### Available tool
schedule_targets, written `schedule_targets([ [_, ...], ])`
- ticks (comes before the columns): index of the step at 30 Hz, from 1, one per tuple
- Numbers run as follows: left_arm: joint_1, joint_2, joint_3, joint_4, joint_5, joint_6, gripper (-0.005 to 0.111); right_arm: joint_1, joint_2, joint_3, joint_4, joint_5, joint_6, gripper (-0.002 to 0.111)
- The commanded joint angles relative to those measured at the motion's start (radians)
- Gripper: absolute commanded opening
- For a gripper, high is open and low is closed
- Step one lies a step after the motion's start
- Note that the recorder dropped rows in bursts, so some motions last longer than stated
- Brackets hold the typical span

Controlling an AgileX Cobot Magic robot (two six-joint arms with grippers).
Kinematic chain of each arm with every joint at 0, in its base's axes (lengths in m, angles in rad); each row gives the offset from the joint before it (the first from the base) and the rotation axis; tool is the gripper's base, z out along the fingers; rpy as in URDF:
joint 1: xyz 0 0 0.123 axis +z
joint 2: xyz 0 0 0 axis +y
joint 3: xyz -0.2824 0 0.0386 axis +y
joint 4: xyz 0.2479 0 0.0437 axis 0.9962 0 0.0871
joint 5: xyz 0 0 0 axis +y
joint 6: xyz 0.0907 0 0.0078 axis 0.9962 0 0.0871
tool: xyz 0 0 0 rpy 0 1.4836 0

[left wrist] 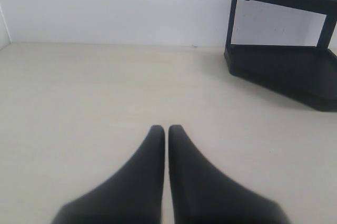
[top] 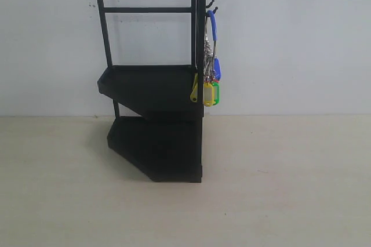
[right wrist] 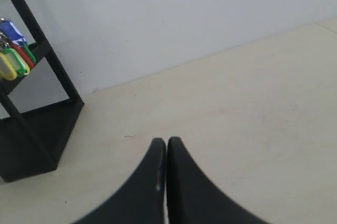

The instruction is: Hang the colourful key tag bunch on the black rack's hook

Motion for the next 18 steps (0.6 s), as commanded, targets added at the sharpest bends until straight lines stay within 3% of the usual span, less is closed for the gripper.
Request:
schedule_targets([
  [1, 0.002, 0.004, -0.002, -0.003, -0.002, 0.000, 0.004, 0.028, -0.001, -0.001, 0.002, -0.036, -0.011, 0.000],
  [18, 0.002, 0.004, -0.002, -0.003, -0.002, 0.000, 0.004, 0.027, -0.005, -0.001, 0.002, -0.023, -0.011, 0.000],
])
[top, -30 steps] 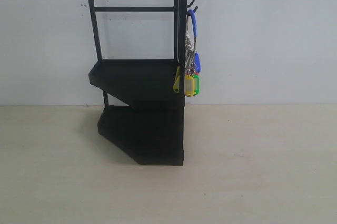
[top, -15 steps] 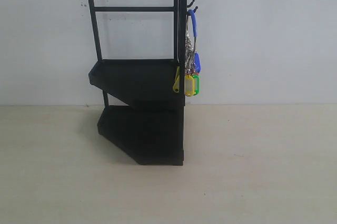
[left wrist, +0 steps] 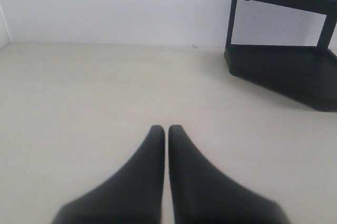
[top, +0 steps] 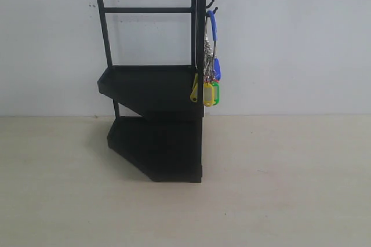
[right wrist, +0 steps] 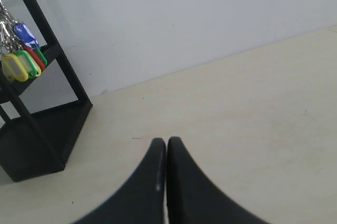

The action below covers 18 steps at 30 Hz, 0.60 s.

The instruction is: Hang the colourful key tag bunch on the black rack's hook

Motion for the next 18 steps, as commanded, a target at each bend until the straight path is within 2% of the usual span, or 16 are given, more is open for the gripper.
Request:
schedule_targets([
  [1, 0.002, 0.004, -0.002, -0.003, -0.002, 0.000, 0.004, 0.002, -0.004, -0.001, -0.001, -0.005, -0.009, 0.000],
  [18, 0.002, 0.004, -0.002, -0.003, -0.002, 0.000, 0.004, 0.002, -0.069, -0.001, -0.094, 0.025, -0.093, 0.000],
])
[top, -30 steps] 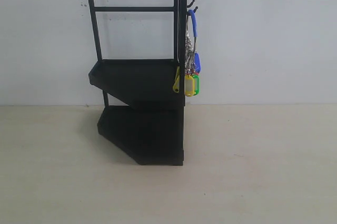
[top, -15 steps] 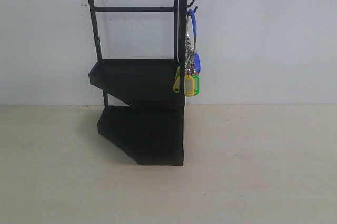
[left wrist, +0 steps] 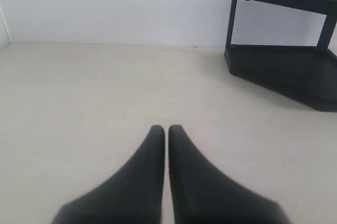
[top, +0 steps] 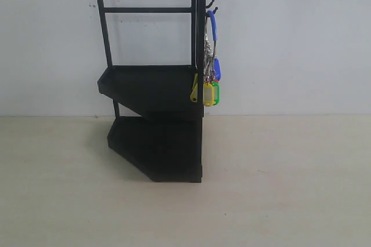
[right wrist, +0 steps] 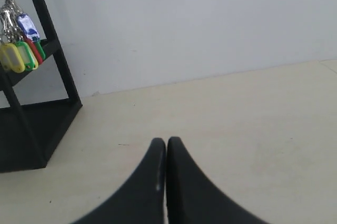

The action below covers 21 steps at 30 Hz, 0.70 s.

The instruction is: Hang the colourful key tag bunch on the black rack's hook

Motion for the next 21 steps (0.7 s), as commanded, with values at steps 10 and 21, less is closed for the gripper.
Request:
schedule_targets([
  [10, 0.002, 0.004, -0.002, -0.003, -0.002, 0.000, 0.004, 0.002, -0.024, -0.001, -0.026, 0.049, -0.114, 0.000],
  [21, 0.002, 0.004, -0.002, -0.003, -0.002, 0.000, 0.004, 0.002, -0.024, -0.001, -0.040, 0.162, -0.159, 0.000],
])
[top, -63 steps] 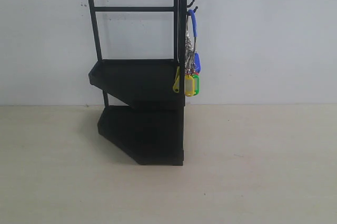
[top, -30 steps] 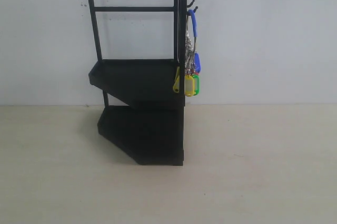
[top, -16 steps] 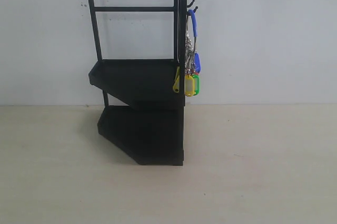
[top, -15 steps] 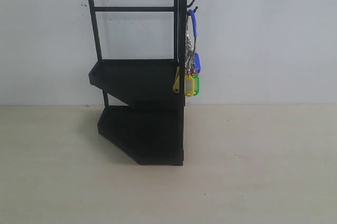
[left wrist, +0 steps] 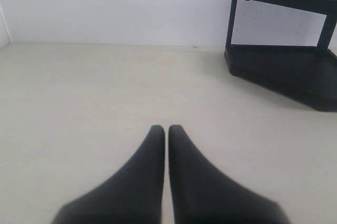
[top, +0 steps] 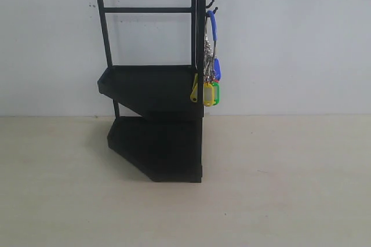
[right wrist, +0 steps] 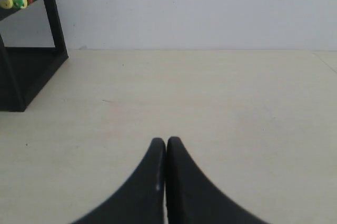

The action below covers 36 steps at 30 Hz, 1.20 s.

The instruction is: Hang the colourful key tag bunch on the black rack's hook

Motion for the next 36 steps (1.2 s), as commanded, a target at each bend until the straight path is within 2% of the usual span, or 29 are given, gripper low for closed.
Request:
schedule_targets([
  [1, 0.002, 0.004, -0.002, -0.003, -0.002, 0.000, 0.004, 0.002, -0.002, -0.001, -0.021, 0.039, -0.025, 0.000],
  [36, 0.002, 0.004, -0.002, -0.003, -0.002, 0.000, 0.004, 0.002, -0.002, -0.001, -0.021, 0.072, -0.037, 0.000],
])
